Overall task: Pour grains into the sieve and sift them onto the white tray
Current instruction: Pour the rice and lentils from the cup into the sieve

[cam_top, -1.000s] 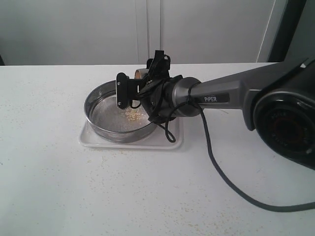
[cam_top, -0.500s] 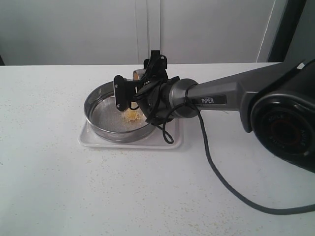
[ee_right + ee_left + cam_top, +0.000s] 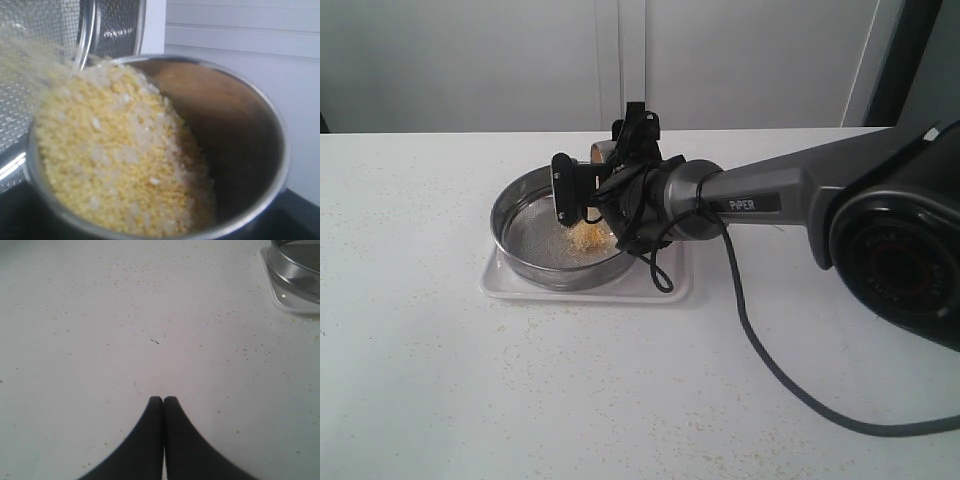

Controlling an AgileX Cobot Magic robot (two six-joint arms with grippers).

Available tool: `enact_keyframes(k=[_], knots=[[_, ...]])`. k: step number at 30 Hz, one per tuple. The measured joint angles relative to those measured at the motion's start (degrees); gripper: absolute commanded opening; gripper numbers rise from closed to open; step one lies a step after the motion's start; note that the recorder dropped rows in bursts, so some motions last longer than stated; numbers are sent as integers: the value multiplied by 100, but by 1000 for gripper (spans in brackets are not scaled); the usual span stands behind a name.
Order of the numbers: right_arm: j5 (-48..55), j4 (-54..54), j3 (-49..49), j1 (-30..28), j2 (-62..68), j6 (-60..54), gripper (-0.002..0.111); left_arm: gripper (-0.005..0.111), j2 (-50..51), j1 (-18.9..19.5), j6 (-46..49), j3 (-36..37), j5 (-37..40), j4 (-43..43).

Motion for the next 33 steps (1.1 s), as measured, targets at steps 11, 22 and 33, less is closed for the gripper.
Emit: enact_keyframes(k=[11,22,33], knots=[[133,22,0,103,0,-240,0,0,0,0,0,0,0,0],[401,45,0,173,-62,-351,0,0,0,0,0,0,0,0],[474,45,-22,263,-126,-913,0,0,0,0,0,0,0,0]])
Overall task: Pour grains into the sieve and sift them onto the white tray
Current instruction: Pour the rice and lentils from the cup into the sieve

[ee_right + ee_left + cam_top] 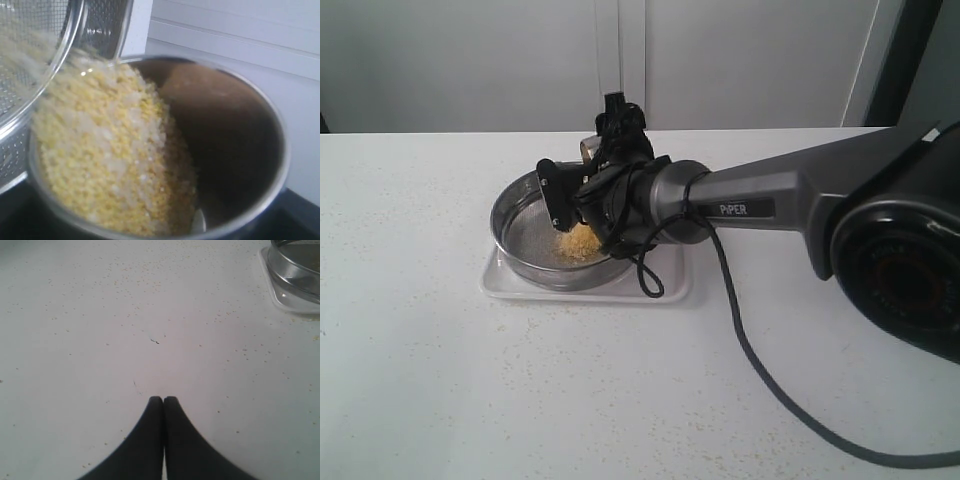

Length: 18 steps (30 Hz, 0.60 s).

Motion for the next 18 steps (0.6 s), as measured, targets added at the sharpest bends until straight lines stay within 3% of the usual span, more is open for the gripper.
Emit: enact_keyframes(k=[18], knots=[[369,0,0,34,0,-614,0,0,0,0,0,0,0,0]])
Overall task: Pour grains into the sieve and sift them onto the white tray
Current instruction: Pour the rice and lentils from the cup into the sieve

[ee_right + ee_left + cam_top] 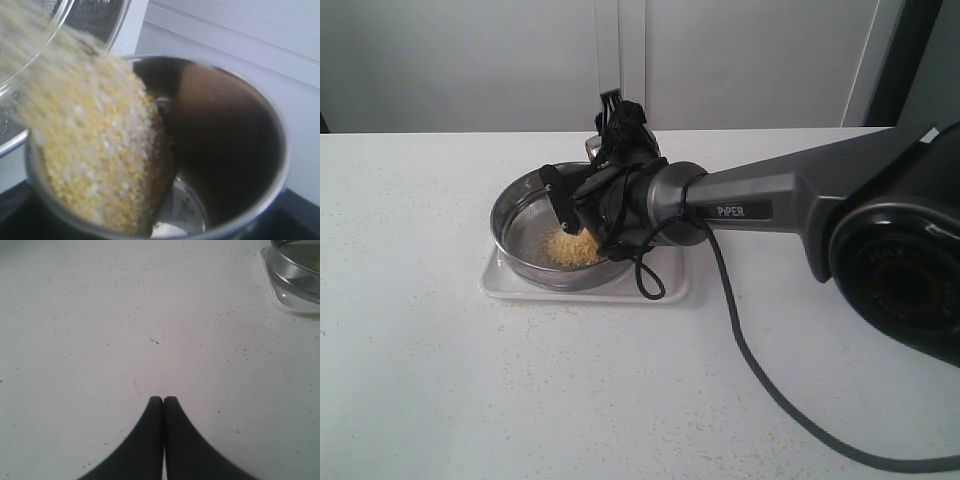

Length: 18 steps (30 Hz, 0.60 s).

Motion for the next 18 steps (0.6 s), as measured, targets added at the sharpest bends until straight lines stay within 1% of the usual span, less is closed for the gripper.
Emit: enact_keyframes(k=[4,10,18], knots=[[0,0,0,0,0,-69,0,0,0,0,0,0,0,0],[11,0,0,0,0,-654,0,0,0,0,0,0,0,0],[220,0,0,0,0,-994,0,0,0,0,0,0,0,0]])
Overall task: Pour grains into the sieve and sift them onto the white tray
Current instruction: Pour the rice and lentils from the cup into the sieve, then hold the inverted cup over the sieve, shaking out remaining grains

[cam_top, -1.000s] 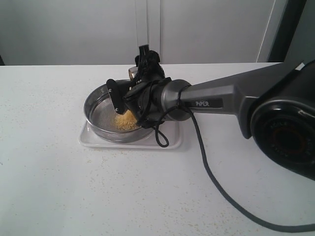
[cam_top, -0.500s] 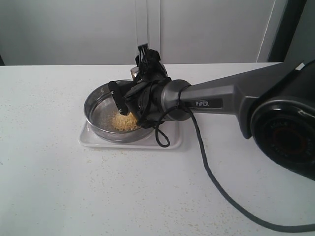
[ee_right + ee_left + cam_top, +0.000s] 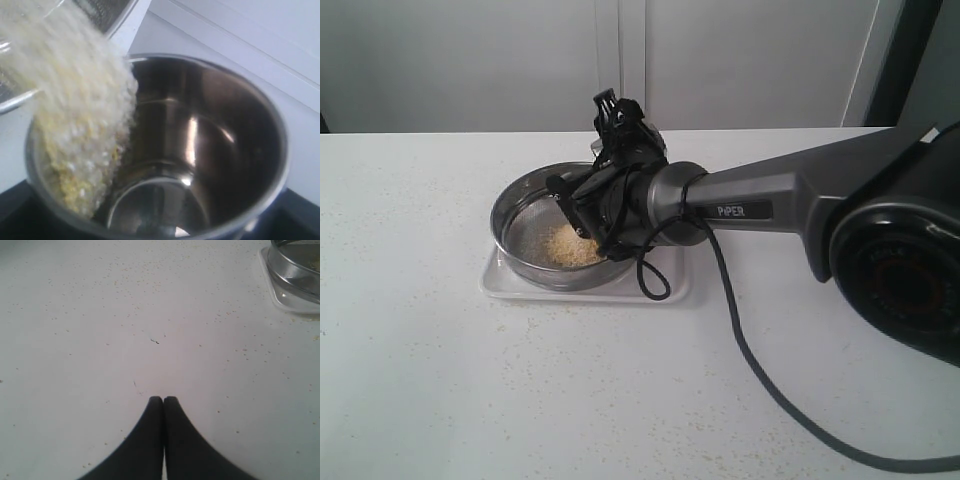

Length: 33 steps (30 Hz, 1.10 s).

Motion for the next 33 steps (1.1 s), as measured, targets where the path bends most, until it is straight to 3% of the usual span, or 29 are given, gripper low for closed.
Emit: enact_keyframes(k=[33], knots=[[67,0,-218,283,-2,-1324,0,0,0,0,0,0,0,0]])
